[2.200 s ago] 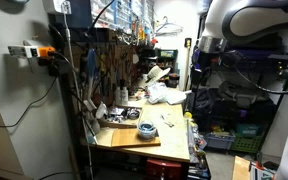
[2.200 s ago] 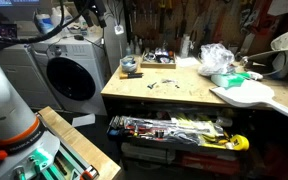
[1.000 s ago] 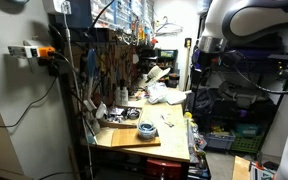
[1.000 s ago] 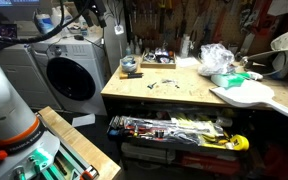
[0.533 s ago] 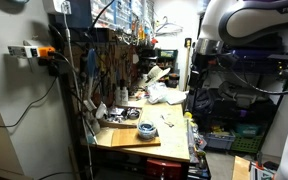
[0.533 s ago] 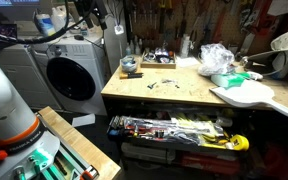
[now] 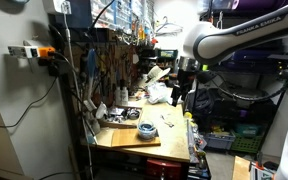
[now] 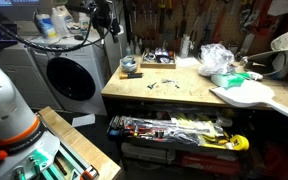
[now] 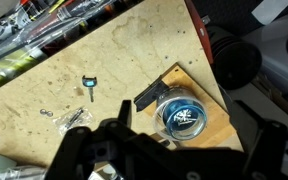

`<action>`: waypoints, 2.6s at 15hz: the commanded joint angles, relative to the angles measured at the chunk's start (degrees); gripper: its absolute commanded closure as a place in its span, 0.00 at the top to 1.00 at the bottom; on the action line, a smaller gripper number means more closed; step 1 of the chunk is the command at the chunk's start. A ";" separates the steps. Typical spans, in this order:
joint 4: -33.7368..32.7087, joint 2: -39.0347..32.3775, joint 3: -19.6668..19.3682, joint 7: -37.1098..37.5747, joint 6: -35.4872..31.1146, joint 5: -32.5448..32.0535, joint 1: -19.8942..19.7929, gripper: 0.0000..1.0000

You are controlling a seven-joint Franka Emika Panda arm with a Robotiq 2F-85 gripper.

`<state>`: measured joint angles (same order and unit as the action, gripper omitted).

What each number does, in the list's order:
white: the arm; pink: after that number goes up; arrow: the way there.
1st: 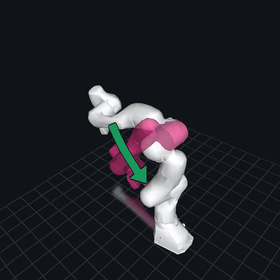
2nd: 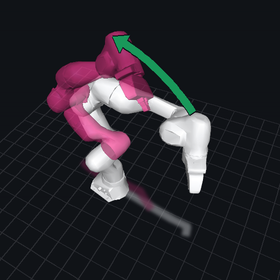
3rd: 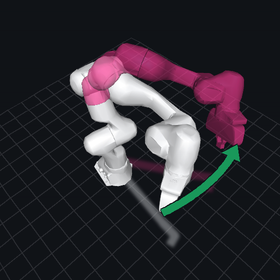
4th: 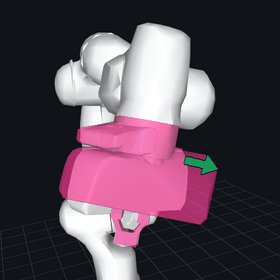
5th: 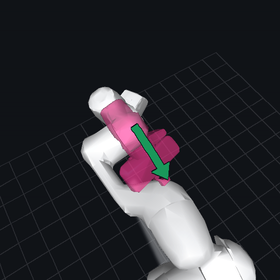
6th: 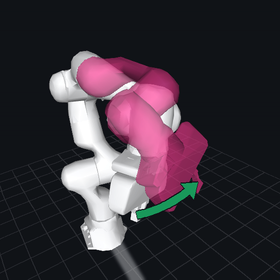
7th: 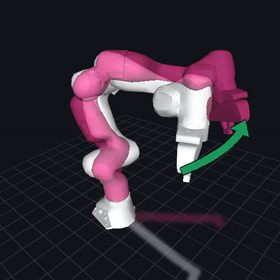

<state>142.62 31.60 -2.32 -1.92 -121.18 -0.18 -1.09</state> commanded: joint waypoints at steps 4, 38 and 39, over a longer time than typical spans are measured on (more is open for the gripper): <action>-1.34 -10.94 -1.66 -0.71 -7.31 0.28 -1.21 1.00; -16.69 -38.44 -2.60 -12.88 -14.76 18.23 -3.93 1.00; -17.23 -39.26 -2.48 -13.23 -14.98 18.88 -4.13 0.96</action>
<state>127.37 -4.81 -5.59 -12.51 -135.53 15.45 -3.99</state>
